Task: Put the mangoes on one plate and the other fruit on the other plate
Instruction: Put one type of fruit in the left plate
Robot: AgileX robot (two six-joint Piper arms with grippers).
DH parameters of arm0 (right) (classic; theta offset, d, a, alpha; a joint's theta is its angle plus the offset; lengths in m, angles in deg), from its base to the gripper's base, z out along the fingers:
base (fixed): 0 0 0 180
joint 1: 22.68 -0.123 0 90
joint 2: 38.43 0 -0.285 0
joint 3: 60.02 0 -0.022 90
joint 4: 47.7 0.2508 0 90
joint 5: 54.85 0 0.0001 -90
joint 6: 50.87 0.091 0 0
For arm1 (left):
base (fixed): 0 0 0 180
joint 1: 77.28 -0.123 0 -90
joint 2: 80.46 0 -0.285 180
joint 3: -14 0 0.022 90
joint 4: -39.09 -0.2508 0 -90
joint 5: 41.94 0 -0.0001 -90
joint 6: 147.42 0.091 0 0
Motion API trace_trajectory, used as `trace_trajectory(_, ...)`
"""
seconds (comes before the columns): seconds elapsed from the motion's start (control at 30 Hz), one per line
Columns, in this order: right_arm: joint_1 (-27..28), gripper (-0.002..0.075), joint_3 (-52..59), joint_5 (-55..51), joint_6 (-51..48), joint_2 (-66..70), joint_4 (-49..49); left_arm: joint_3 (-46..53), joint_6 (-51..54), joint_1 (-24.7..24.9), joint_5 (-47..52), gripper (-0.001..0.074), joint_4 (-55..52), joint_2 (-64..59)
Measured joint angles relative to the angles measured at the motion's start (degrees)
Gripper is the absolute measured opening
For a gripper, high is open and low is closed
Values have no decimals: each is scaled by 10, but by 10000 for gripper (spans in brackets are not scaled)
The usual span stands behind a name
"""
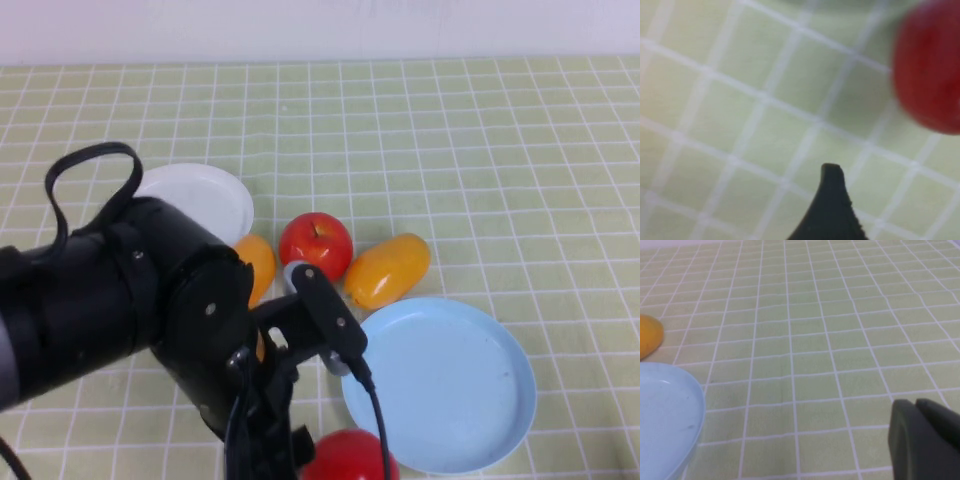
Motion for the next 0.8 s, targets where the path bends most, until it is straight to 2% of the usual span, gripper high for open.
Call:
trace_trajectory(0.13, 0, -17, 0, 0, 0, 0, 0, 10, 0, 6, -24, 505, 69, 8)
trace_trajectory(0.23, 0, -17, 0, 0, 0, 0, 0, 10, 1, 7, -52, 505, 82, 15)
trace_trajectory(0.37, 0, -17, 0, 0, 0, 0, 0, 10, -14, 7, -87, 503, 22, 39)
trace_trajectory(0.57, 0, -17, 0, 0, 0, 0, 0, 2, -122, 5, -85, 488, -127, 61)
trace_trajectory(0.8, 0, -17, 0, 0, 0, 0, 0, 1, -132, 3, -46, 487, -74, 50)
